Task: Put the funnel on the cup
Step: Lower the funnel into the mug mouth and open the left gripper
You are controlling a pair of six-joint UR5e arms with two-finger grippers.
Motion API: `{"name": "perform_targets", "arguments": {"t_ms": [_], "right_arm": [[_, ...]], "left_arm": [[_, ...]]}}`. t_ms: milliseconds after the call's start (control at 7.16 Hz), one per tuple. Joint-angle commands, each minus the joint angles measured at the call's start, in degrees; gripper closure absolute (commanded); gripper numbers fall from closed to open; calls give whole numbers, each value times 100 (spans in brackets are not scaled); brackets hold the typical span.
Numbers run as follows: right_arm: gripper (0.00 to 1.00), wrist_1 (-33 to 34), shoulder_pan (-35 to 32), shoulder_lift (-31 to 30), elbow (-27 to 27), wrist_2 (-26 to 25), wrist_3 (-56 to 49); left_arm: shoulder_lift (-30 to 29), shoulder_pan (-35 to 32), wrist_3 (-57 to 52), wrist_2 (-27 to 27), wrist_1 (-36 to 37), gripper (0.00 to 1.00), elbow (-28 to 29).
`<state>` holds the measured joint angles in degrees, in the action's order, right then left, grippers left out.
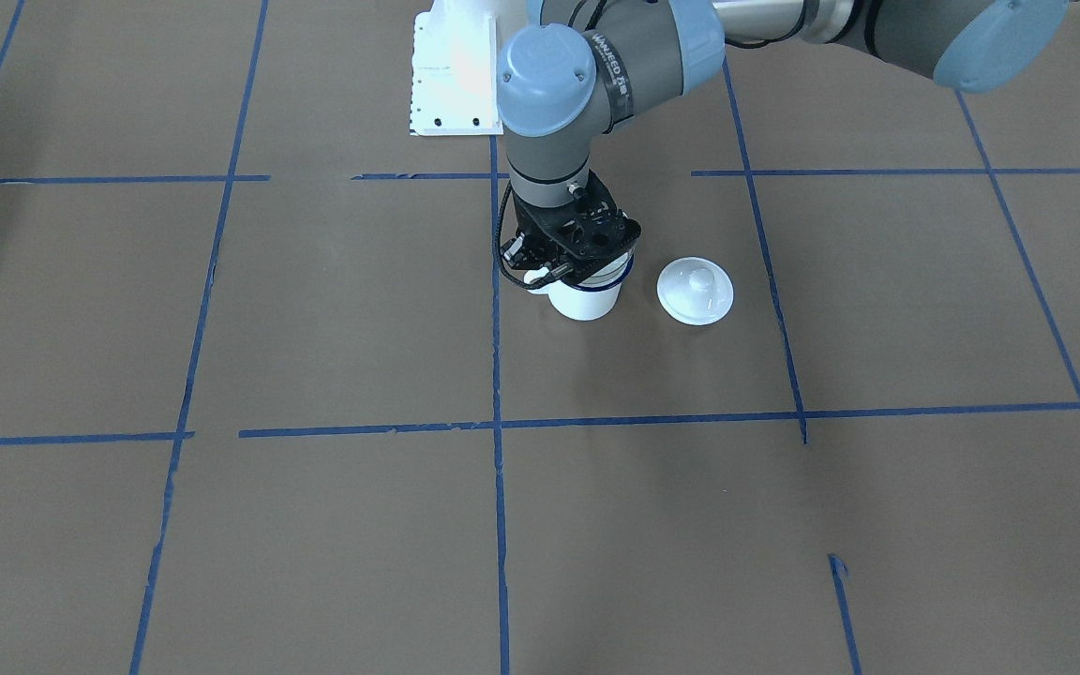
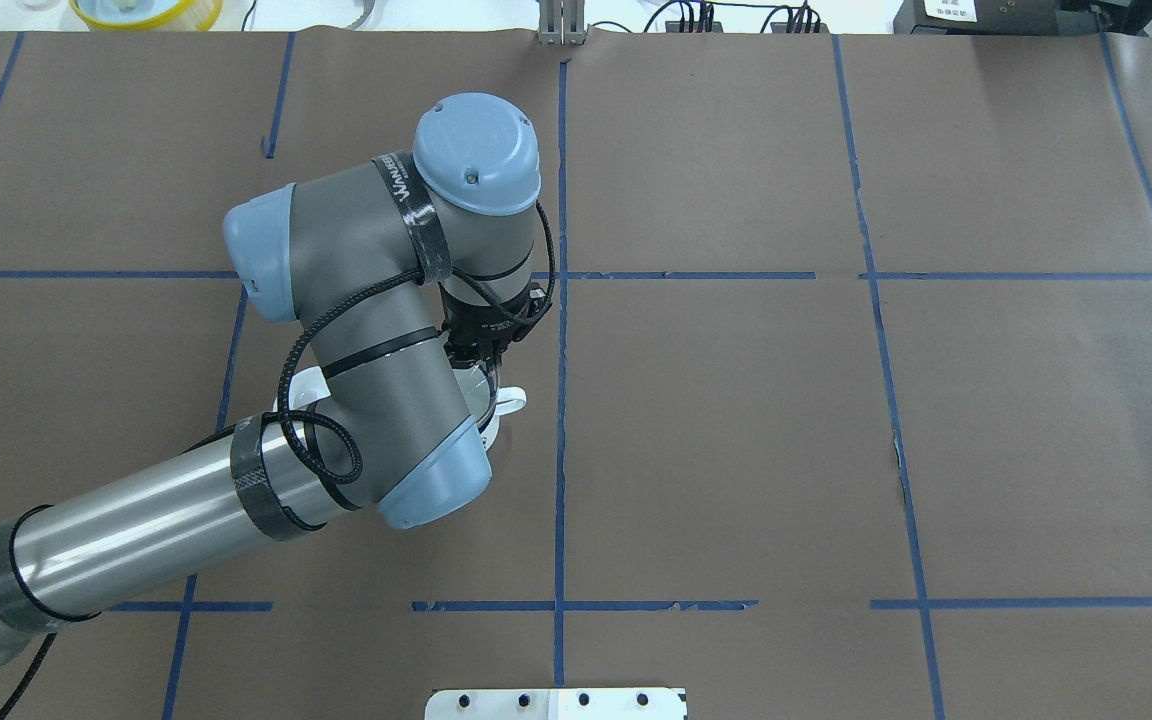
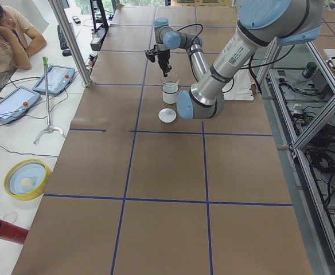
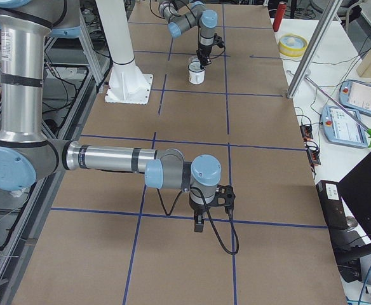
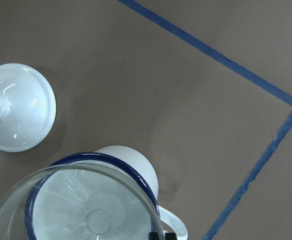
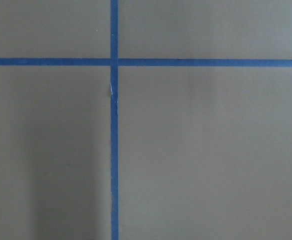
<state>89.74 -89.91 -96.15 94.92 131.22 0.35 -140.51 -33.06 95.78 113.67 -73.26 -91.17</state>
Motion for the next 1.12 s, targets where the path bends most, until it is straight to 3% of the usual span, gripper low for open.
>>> {"name": "perform_targets", "arguments": {"t_ms": [0,419,559,838,978], "right_arm": [[0,0,0,0,0,0,0],[0,0,0,0,0,0,0],[0,0,0,0,0,0,0],[0,0,0,0,0,0,0],[0,0,0,0,0,0,0]], "left_arm": [[15,19,-7,-3,-65,100,47],[155,19,-7,-3,-65,100,-32],[173,19,2,-3,-65,90,-41],[173,19,11,-3,-109,0,-102],[200,2,2,-21,-109,0,-277]]}}
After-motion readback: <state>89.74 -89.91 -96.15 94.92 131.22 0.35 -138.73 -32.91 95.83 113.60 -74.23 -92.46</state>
